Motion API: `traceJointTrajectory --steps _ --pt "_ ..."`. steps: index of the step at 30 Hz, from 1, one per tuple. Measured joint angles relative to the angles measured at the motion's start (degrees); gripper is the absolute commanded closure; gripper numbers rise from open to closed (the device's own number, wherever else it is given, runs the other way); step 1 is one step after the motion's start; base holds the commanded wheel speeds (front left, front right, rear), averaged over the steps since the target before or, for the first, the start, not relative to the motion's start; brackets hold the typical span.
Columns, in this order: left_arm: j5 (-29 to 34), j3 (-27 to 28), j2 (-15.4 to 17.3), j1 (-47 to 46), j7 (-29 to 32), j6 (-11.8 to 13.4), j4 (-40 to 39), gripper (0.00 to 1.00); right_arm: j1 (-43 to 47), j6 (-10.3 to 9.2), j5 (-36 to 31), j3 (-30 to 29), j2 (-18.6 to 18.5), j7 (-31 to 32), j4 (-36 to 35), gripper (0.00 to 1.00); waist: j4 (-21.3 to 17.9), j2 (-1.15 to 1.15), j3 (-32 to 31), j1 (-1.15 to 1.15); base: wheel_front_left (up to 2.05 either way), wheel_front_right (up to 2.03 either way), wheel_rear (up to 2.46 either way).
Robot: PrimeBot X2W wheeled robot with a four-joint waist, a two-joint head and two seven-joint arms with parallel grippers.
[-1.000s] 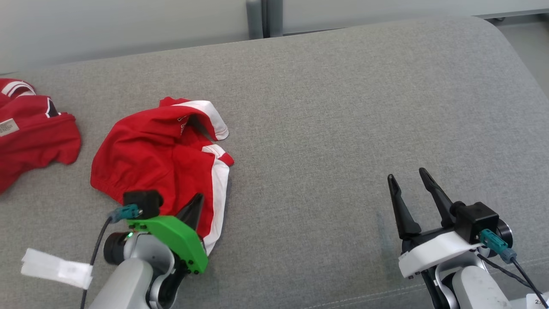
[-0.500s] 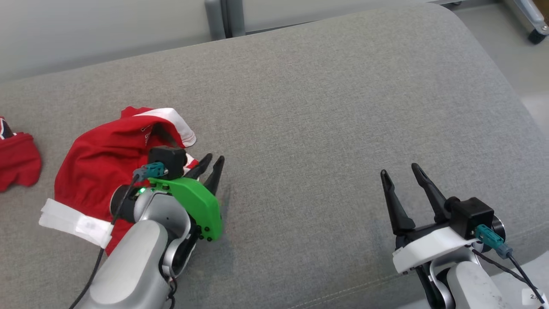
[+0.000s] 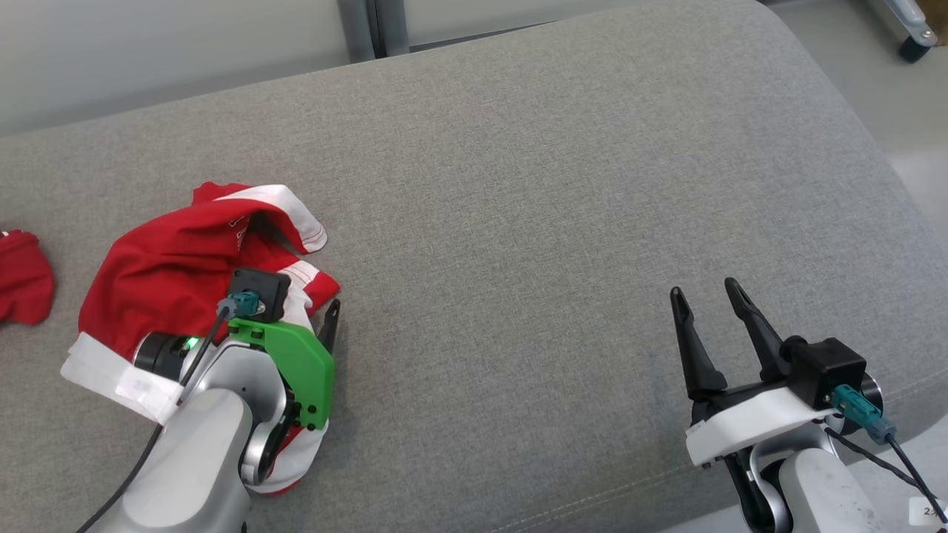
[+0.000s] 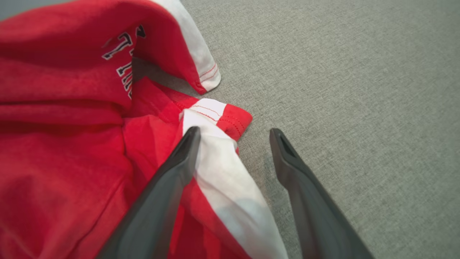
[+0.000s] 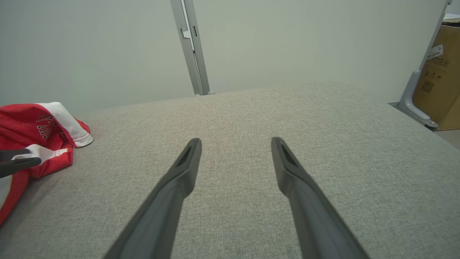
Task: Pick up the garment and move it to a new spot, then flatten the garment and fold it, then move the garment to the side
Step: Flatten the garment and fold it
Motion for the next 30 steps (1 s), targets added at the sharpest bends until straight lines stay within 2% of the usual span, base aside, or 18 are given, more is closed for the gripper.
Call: traceJointTrajectory --steps 6,7,8,9,13,17,21,27,30 --pt "1.75 -0.81 0.31 -0.33 1.45 0.01 1.99 0.0 0.0 0.0 0.22 0.14 0.0 0.0 0.01 0.0 0.15 0.0 0.0 0.0 0.0 0.0 0.0" --pt "2.01 -1.3 0.51 -0.33 1.86 0.01 2.54 0.28 0.0 0.0 0.27 0.19 0.0 0.0 0.02 0.0 0.15 0.0 0.03 0.0 0.0 0.0 0.0" --pt "2.15 -1.56 0.69 -0.33 1.98 0.02 3.14 0.78 -0.01 0.0 0.33 0.22 0.0 0.0 0.02 0.0 0.13 0.0 0.06 0.0 0.0 0.0 0.0" --pt "2.15 -1.68 0.96 -0.33 2.2 0.07 3.46 1.0 -0.02 0.0 0.34 0.24 0.0 0.0 0.02 0.0 0.09 0.0 0.09 0.0 0.0 0.0 0.0" --pt "2.68 -1.57 1.76 -0.36 2.43 0.35 3.6 1.0 -0.31 0.01 0.56 0.68 0.02 0.0 0.02 0.0 -0.41 0.0 0.22 0.0 0.0 0.0 0.0" --pt "2.98 -2.02 0.89 -1.4 1.74 0.32 2.86 1.0 -0.4 -0.02 0.83 0.24 -0.02 0.0 0.02 0.0 -0.83 0.0 0.33 0.0 0.0 0.0 0.0" --pt "3.48 -4.72 -1.56 -4.27 0.31 -1.75 -0.31 1.0 -0.42 -0.02 0.97 0.43 0.0 0.0 0.07 0.0 -1.19 0.0 0.37 0.0 0.0 0.0 0.0" --pt "6.26 -11.48 -7.3 -8.48 0.37 -5.42 -4.83 1.0 -1.97 0.07 1.48 2.34 0.0 0.0 0.16 0.0 -2.48 0.0 0.74 0.0 0.0 0.0 0.0" --pt "7.43 -14.12 -8.4 -10.54 0.97 -6.79 -5.08 1.0 -3.04 0.07 1.88 3.22 -0.01 0.0 0.15 0.0 -3.53 0.0 1.03 0.0 0.0 0.0 0.0"
